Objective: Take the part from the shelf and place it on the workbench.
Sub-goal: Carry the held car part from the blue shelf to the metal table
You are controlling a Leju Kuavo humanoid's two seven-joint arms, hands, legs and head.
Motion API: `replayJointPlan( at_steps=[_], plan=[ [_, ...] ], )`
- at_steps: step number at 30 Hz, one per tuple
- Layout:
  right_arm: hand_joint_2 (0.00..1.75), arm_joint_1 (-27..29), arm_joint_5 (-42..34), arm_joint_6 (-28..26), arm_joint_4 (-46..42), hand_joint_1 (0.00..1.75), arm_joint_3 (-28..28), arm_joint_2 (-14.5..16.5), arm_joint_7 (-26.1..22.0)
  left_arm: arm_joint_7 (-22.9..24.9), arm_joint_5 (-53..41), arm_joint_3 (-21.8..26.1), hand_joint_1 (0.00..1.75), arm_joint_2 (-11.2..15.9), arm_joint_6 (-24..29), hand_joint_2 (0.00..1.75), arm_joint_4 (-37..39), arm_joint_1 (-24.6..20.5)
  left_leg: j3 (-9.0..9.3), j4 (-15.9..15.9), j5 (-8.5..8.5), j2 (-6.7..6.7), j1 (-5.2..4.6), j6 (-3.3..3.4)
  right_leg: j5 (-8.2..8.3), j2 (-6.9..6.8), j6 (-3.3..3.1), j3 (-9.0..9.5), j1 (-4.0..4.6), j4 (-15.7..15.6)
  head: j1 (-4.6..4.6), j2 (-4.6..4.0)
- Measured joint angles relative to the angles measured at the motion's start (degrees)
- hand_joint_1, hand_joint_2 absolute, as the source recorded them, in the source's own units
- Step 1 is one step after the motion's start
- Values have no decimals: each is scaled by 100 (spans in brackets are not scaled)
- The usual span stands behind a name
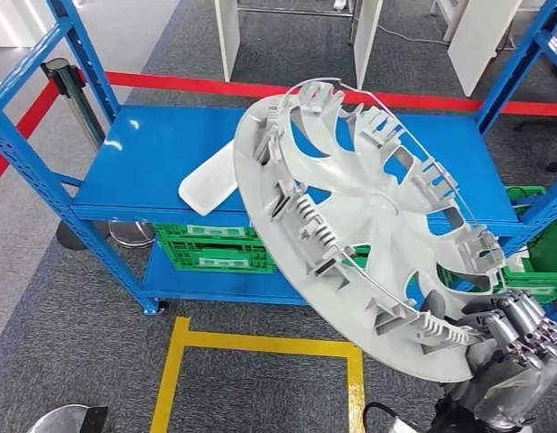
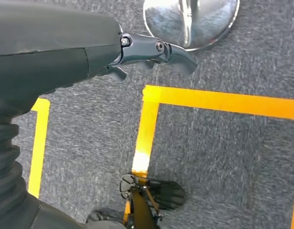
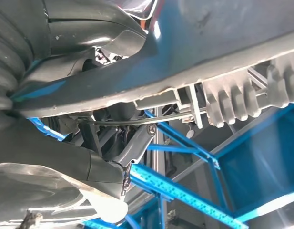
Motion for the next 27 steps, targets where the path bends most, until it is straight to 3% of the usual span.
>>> replayJointPlan(
  at_steps=[1,3,4,6,8,9,10,11,13,15,16,18,19,21,23,24,25,26,27],
  plan=[
    [175,1,1,0,-8,175,0,2,-1,0,-1,2,0,-4,0,175,-1,0,-15,-9,56,1,5,-34,-45,1,-19,94,17,-189,1,0],
    [175,5,0,0,-14,175,-1,4,-1,-1,-1,4,0,-2,0,175,-1,3,-32,-33,137,1,30,-112,23,-4,-60,36,26,-260,6,0],
    [175,2,-1,0,-16,175,-1,6,-1,-1,-1,5,0,1,0,175,-1,8,-55,3,58,-2,40,-153,83,-15,-101,-6,18,-272,3,0],
    [175,0,-1,0,-16,175,0,11,-1,2,0,11,0,8,-1,175,-1,19,-149,373,-436,-8,64,-226,226,-37,-170,-128,-6,-293,-15,0],
    [175,2,-7,0,-16,175,-3,16,1,3,0,14,0,11,-2,175,-1,23,-264,1112,-1037,-9,91,-289,365,-45,-190,-278,-6,-280,-31,0],
    [175,2,-12,0,-15,175,-5,18,2,2,0,14,0,15,-2,175,-1,22,-278,1432,-1159,-9,103,-313,435,-50,-185,-361,-7,-263,-30,0],
    [175,2,-20,0,-15,175,-8,18,3,2,0,14,0,20,-1,175,-1,21,-229,1618,-1136,-9,115,-332,501,-54,-174,-450,-10,-238,-31,0],
    [175,1,-30,1,-14,175,-10,18,4,1,0,14,0,26,-1,175,-1,21,-93,1589,-1001,-9,126,-345,557,-56,-157,-544,-18,-202,-32,0],
    [175,2,-46,1,-15,175,-14,18,6,1,0,14,0,31,-1,175,-5,17,439,948,-755,-11,150,-363,634,-57,-109,-738,-34,-101,-36,0],
    [175,-1,-56,0,-16,175,-16,18,10,0,-2,14,0,26,-2,175,-10,7,939,172,-812,-29,143,-326,695,-59,-44,-876,-30,3,-31,0],
    [175,-1,-59,0,-16,175,-16,18,11,-1,-3,14,0,21,-2,175,-11,2,1037,-27,-881,-38,131,-290,731,-62,-7,-917,-25,31,-29,0],
    [175,5,-81,0,-16,175,-20,18,13,-1,-7,14,0,14,-2,175,-11,3,999,-89,-864,-35,112,-181,808,-64,71,-962,-35,38,-27,0],
    [175,13,-98,0,-16,175,-23,18,13,-1,-11,14,0,7,-1,175,-12,4,945,-92,-814,-22,112,-121,762,-55,103,-996,-46,69,-26,0],
    [175,29,-141,0,-16,175,-27,18,10,1,-19,14,0,0,4,175,-16,2,806,-108,-688,7,118,-12,365,-27,146,-1142,-58,389,-11,0],
    [175,41,-176,0,-16,175,-31,18,1,3,-28,14,0,2,8,175,-20,-4,632,-101,-551,18,99,31,-214,-7,163,-1329,-56,1090,4,0],
    [175,47,-187,0,-16,175,-33,18,-2,3,-35,14,0,2,8,175,-20,-3,537,-97,-477,20,83,37,-357,-4,162,-1371,-54,1431,6,0],
    [175,55,-193,0,-16,175,-36,18,-3,3,-41,14,0,0,7,175,-20,-2,439,-91,-403,22,66,41,-355,-3,154,-1352,-50,1650,7,0],
    [175,61,-196,0,-16,175,-40,18,-5,3,-46,14,0,-2,7,175,-20,-2,346,-87,-330,23,49,41,-226,-2,132,-1243,-43,1682,8,0],
    [175,64,-197,0,-16,175,-46,18,-7,3,-50,14,0,-4,7,175,-20,-3,261,-86,-262,24,31,39,-40,-1,95,-1039,-31,1515,7,0]
  ],
)
